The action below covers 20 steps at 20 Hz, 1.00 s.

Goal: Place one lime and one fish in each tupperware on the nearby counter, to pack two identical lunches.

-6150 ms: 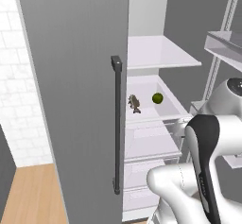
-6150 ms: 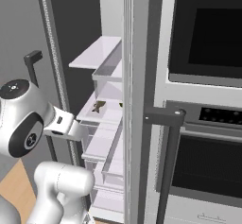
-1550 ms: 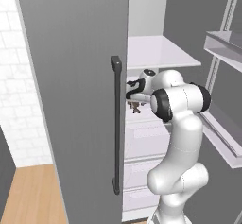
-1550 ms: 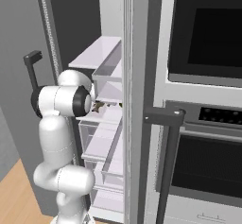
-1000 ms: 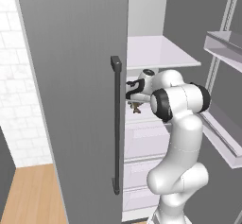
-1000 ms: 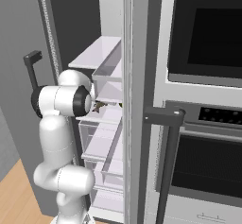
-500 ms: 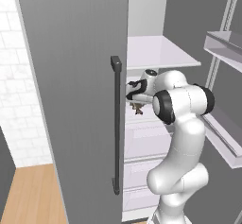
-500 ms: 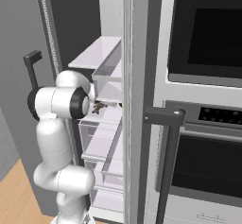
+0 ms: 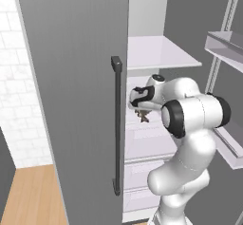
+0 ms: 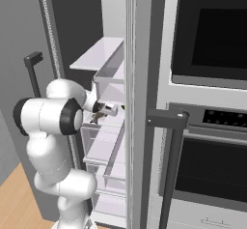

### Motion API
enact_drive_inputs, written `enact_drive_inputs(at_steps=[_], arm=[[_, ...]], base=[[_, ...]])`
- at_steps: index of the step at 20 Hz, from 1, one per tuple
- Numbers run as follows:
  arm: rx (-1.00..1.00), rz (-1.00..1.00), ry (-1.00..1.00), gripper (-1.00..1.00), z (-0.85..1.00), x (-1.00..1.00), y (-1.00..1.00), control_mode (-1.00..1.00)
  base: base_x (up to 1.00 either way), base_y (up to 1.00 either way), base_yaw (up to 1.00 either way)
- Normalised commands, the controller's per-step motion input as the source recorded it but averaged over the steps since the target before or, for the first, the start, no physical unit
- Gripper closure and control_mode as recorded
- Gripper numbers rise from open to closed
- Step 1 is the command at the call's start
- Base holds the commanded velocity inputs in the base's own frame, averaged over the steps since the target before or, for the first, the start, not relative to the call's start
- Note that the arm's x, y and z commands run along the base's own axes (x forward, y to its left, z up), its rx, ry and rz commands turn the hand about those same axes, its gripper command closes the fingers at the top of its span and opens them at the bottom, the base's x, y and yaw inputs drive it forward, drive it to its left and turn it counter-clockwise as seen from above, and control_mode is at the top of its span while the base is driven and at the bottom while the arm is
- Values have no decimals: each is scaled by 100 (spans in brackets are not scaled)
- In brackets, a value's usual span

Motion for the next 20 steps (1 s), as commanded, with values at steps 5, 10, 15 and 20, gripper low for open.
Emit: enact_drive_inputs(at_steps=[5, 10, 15, 20], arm=[[-5, 0, 0, 100, 34, -69, 0, -100], [-11, 0, 0, 100, 51, -75, 0, -100], [-3, 0, 0, 100, 52, -76, -5, -100], [0, 0, 0, 100, 54, -85, -2, -100]], base=[[0, 0, 0], [0, 0, 0], [0, 0, 0], [0, 0, 0]])
